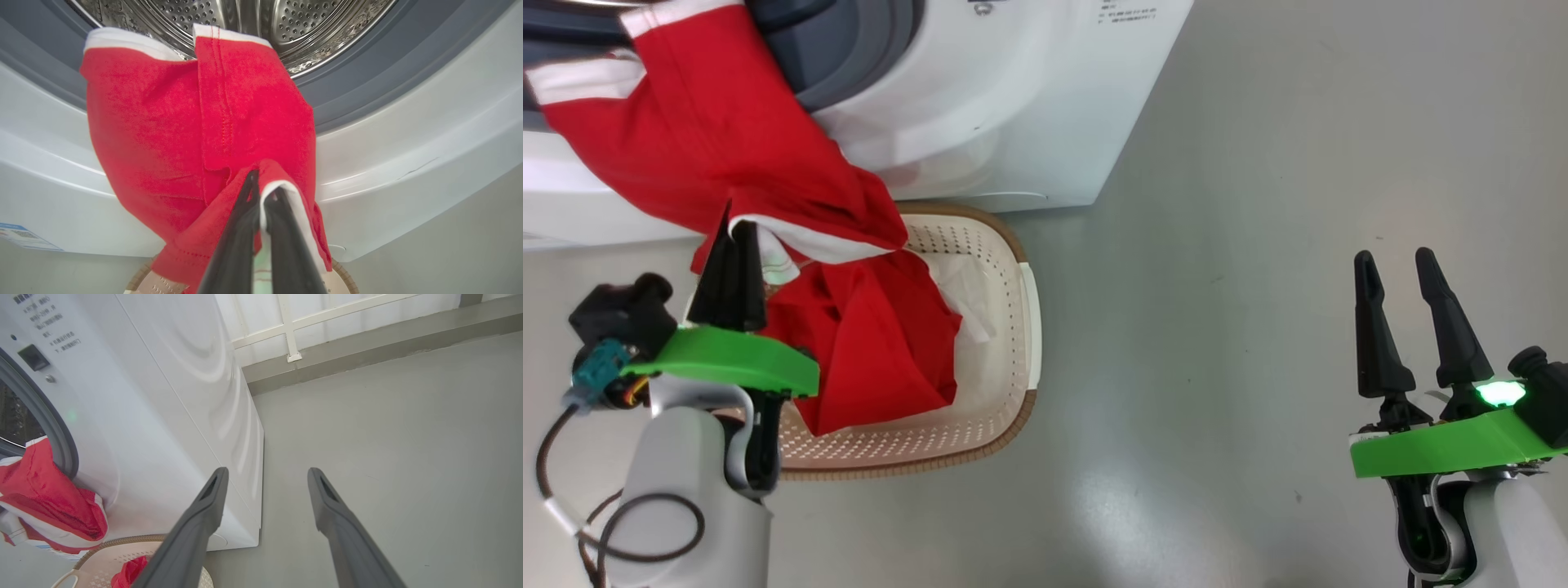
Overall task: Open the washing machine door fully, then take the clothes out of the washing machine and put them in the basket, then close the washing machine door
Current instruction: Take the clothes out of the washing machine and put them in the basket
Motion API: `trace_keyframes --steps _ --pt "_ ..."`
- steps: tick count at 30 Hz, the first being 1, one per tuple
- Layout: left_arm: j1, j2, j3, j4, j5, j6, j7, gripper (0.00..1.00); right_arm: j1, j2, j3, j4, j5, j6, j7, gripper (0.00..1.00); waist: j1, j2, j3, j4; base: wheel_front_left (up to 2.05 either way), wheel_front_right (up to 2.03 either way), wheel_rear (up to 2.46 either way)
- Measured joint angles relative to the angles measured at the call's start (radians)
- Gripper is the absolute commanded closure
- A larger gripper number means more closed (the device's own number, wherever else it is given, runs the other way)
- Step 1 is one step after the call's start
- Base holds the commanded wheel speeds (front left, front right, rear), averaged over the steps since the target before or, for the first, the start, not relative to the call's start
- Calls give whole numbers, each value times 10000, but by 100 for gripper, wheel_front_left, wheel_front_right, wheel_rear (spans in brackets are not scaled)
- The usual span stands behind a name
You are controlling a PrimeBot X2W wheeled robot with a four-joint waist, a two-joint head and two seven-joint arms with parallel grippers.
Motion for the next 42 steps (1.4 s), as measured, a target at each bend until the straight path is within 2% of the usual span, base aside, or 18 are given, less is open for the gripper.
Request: trace_keyframes --steps 14,25,31,42 --pt "-865 244 -33 2932 554 -2 0 100 -293 -2 219 -50 249 0 0 0 1 0 619 -355 0 0 0" --pt "-1391 320 -872 5158 541 -2 2 100 -428 -2 232 -127 247 0 0 0 0 1 1124 -431 0 0 0" --pt "-1812 378 -1231 5800 376 -2 2 100 -465 -2 232 -176 247 0 0 0 0 1 1382 -389 0 0 0" --pt "-2027 541 -1453 6040 27 -2 2 100 -655 -4 236 -196 247 0 0 0 0 0 1525 -376 0 0 0"
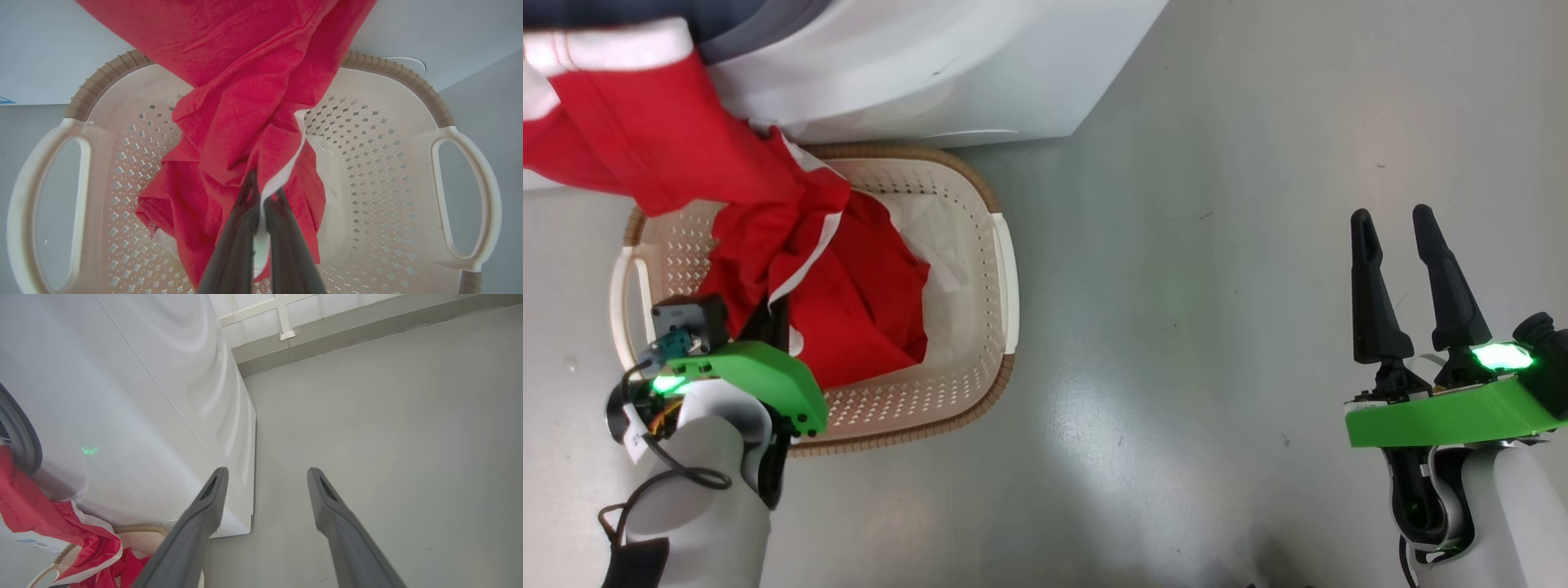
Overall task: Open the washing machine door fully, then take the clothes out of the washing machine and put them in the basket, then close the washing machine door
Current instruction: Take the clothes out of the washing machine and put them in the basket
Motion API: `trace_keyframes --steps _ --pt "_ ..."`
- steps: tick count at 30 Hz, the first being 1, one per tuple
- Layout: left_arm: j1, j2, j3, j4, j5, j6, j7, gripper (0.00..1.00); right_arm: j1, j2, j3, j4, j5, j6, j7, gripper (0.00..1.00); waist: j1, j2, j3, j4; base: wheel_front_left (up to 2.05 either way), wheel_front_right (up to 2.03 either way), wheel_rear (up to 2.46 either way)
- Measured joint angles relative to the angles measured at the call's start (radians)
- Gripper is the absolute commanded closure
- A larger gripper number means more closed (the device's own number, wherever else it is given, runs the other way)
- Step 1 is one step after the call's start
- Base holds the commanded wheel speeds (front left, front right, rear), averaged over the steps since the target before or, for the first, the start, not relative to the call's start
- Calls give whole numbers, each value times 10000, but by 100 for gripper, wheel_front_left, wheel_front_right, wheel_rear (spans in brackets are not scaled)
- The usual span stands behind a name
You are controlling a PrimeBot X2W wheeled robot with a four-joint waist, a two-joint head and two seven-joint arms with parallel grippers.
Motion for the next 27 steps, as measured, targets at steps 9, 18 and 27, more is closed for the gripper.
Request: trace_keyframes --steps 9,18,27 --pt "0 17 -52 21 -102 0 0 0 -6 0 -2 50 0 0 0 0 0 0 -91 32 0 0 0" --pt "96 -2 59 -268 -184 0 0 0 -4 0 -12 165 -2 0 0 0 0 0 -507 84 0 0 0" --pt "1144 -19 385 -1434 -174 0 0 0 102 0 -25 418 -219 0 -2 0 0 0 -1408 163 0 0 0"
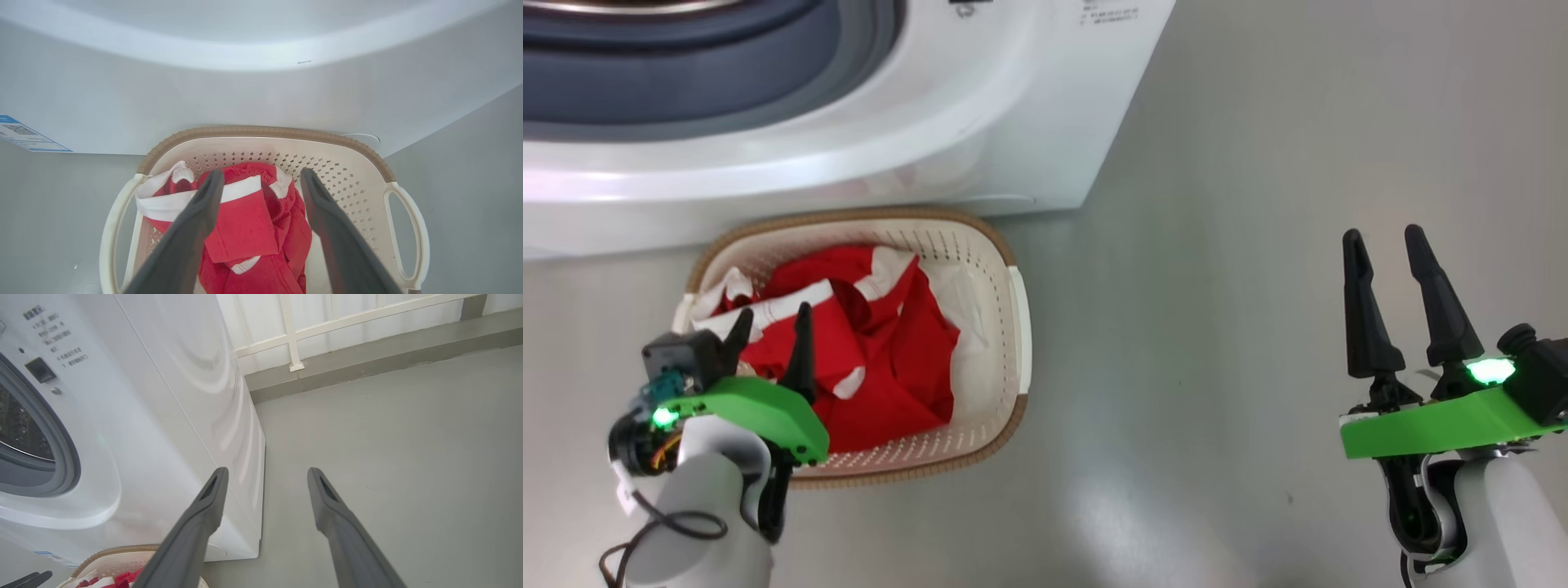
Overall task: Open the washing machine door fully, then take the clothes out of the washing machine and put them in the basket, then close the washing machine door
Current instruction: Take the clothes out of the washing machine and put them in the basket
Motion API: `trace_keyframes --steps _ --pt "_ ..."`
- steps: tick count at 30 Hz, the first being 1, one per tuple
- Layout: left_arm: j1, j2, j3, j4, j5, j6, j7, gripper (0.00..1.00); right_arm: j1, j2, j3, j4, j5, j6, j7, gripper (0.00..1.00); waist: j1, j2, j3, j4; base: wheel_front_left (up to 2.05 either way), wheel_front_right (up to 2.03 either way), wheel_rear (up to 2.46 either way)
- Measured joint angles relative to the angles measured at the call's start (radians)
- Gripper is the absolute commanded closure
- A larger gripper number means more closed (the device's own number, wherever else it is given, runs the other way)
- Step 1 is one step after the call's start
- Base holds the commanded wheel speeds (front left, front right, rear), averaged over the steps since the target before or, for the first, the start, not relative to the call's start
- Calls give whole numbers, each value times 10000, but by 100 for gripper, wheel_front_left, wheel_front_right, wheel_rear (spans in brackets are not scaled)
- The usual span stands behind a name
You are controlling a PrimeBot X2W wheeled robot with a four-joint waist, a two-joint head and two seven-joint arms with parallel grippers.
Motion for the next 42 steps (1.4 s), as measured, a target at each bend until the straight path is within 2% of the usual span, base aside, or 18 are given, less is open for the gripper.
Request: trace_keyframes --steps 15,26,33,42 --pt "2213 -40 332 -2911 554 0 2 0 1048 4 -2 497 -291 0 2 0 0 0 -2010 214 0 0 0" --pt "4056 -46 621 -5125 1373 0 0 0 1986 -42 -8 593 -368 0 2 0 0 0 -3396 271 0 0 0" --pt "5252 -69 767 -6280 1427 0 0 0 2683 -155 -33 631 -349 0 2 0 0 0 -4157 277 0 0 0" --pt "6405 -119 1141 -7110 1440 0 0 0 3376 -203 -182 594 -245 0 2 0 0 0 -4724 285 0 0 0"
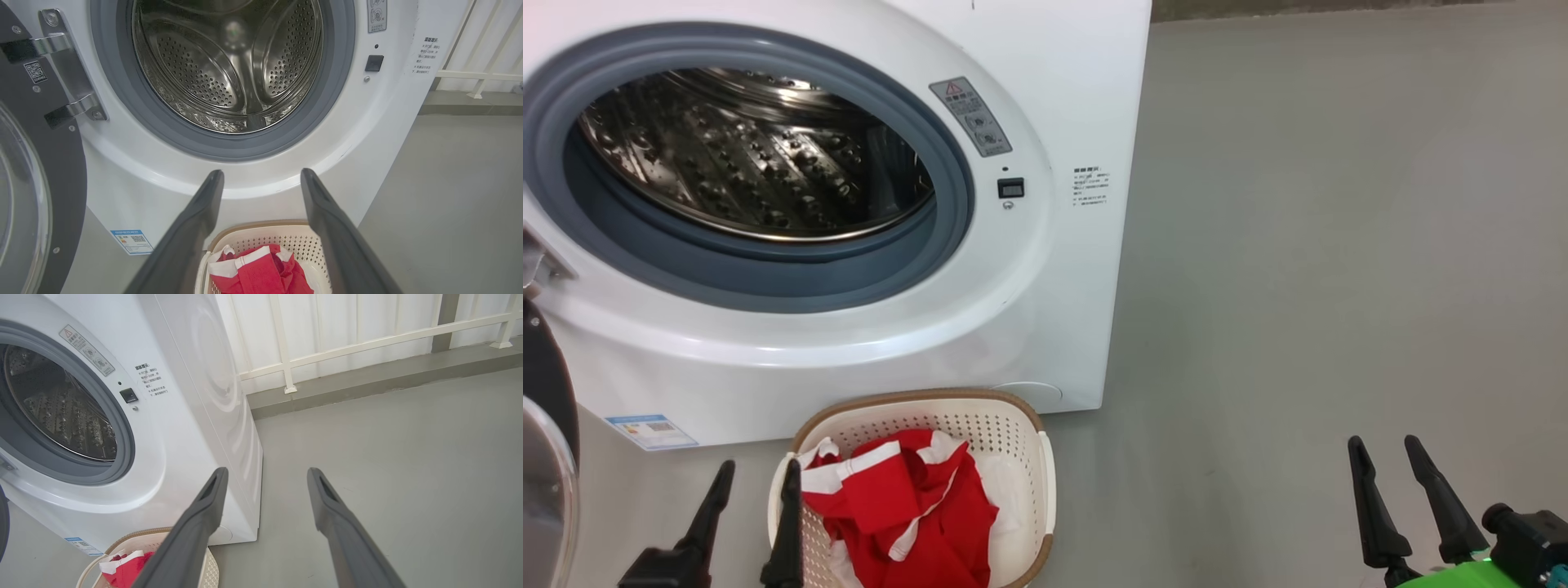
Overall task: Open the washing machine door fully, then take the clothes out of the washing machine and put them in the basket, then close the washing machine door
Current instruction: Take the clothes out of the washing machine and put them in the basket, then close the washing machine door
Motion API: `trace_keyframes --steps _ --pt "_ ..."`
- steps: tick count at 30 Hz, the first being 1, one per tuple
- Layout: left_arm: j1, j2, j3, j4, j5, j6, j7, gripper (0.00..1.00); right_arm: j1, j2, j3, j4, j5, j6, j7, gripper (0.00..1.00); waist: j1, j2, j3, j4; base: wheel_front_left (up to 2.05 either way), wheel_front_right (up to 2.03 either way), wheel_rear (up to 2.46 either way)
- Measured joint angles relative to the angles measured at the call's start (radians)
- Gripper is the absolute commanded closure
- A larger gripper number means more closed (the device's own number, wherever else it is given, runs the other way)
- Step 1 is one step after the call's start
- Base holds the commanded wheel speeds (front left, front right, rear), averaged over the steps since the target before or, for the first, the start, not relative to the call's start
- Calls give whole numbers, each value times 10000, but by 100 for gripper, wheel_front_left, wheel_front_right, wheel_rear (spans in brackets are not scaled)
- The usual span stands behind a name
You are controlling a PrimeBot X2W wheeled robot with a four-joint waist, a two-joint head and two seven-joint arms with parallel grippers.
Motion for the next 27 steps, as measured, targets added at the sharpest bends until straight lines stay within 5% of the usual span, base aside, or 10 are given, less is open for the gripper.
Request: trace_keyframes --steps 27 --pt "102 -157 188 -207 71 0 0 0 73 44 -165 -79 19 0 0 0 0 0 187 99 -18 18 0"
